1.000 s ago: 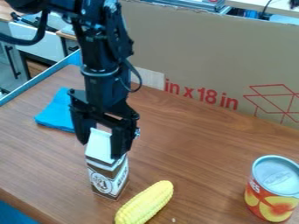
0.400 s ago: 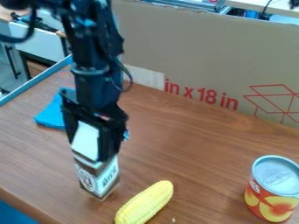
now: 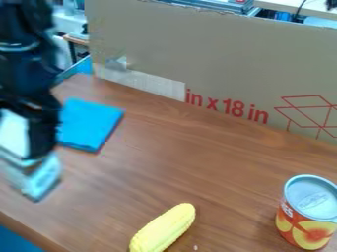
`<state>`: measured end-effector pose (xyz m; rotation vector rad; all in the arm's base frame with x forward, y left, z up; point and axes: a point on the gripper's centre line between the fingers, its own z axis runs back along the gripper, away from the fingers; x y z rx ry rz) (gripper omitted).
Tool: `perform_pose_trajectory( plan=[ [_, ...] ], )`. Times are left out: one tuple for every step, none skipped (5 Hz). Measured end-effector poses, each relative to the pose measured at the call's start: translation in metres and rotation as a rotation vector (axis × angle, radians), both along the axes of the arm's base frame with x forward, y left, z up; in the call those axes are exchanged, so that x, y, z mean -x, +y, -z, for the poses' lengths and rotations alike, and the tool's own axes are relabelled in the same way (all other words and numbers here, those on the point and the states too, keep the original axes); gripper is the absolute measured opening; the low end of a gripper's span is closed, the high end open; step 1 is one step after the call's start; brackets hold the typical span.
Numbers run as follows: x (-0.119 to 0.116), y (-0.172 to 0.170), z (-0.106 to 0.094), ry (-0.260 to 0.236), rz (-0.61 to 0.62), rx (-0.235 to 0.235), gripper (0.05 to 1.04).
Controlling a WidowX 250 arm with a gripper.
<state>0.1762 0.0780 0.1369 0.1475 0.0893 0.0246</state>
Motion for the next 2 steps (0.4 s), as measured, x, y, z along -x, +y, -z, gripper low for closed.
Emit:
perform_pose_trajectory(
  plan=[
    [-0.001,0.046,0.019,0.055,-0.031,-0.025,0.849],
    [-0.022,0.087,0.018,0.064,-0.008,-0.030,0.849]
  ],
)
